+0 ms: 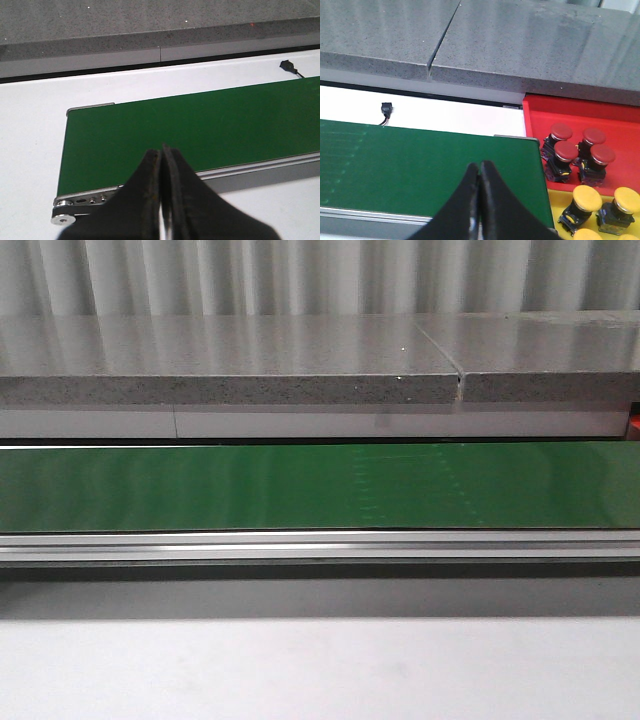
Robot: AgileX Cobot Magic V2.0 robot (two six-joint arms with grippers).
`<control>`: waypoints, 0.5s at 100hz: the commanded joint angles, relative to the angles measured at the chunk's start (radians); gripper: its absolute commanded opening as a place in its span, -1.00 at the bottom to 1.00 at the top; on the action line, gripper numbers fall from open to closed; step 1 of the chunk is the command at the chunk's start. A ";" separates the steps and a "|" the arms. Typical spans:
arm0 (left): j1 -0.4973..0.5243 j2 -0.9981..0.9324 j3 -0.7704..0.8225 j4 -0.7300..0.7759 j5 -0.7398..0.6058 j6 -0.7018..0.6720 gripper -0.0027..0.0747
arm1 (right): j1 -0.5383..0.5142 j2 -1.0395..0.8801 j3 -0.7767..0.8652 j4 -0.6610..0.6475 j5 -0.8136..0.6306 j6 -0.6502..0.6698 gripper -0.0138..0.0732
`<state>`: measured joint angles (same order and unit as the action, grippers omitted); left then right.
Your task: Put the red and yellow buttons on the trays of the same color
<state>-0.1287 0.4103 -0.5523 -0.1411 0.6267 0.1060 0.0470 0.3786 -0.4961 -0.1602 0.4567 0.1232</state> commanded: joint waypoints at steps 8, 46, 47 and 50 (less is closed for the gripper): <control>-0.006 0.005 -0.026 -0.007 -0.077 0.000 -0.98 | 0.002 -0.032 0.037 -0.020 -0.142 -0.009 -0.84; -0.006 0.005 -0.026 -0.007 -0.077 0.000 -0.98 | -0.041 -0.103 0.286 0.032 -0.556 -0.009 -0.84; -0.006 0.005 -0.026 -0.007 -0.077 0.000 -0.98 | -0.045 -0.105 0.294 0.035 -0.563 -0.011 -0.84; -0.006 0.005 -0.026 -0.007 -0.077 0.000 -0.98 | -0.053 -0.113 0.310 0.043 -0.576 -0.014 -0.84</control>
<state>-0.1287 0.4103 -0.5523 -0.1411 0.6267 0.1060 0.0158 0.2775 -0.1969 -0.1405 0.0229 0.1232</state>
